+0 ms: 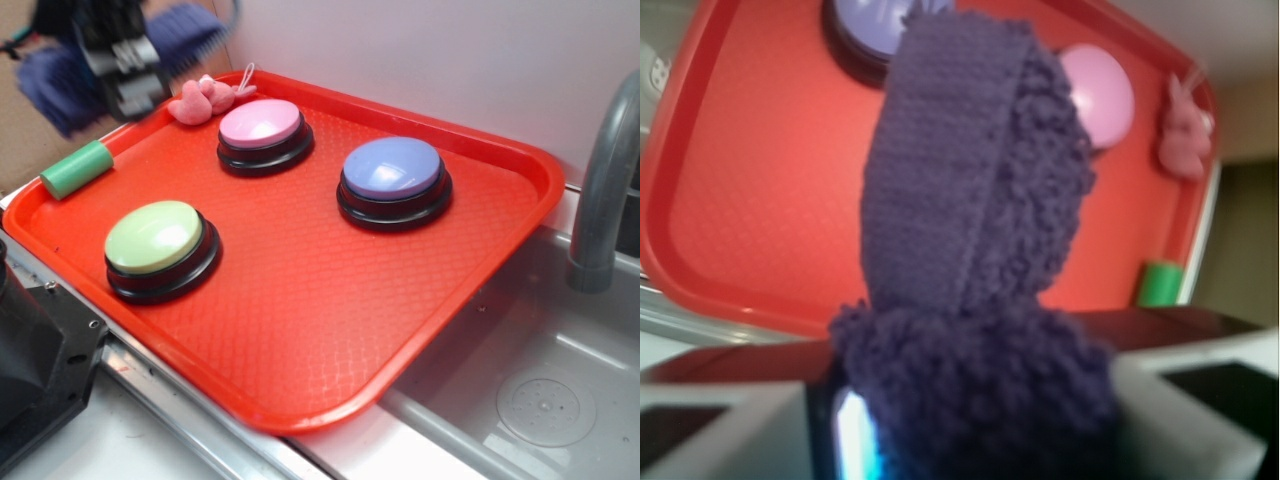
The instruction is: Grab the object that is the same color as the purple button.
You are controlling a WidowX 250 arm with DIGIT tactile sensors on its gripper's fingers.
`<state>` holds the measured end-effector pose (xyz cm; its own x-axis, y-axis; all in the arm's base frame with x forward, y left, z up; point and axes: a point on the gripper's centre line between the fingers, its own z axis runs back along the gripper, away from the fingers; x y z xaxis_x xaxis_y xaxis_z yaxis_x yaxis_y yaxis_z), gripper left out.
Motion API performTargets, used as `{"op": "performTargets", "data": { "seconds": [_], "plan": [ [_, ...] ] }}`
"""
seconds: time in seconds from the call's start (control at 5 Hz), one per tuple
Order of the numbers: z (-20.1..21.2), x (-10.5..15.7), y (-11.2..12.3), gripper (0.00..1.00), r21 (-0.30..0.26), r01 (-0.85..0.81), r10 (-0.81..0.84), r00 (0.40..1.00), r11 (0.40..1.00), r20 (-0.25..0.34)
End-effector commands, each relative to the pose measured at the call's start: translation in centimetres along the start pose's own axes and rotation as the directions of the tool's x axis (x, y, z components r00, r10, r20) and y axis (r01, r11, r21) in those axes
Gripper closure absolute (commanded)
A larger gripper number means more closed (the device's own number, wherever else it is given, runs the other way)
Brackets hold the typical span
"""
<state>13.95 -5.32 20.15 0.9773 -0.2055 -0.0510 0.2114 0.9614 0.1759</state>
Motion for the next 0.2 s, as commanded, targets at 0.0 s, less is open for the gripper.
{"op": "performTargets", "data": {
  "seconds": [0.0],
  "plan": [
    [2.24, -0.58, 1.06, 1.00, -0.029, -0.270, 0.271, 0.962, 0.963, 0.047]
  ]
}}
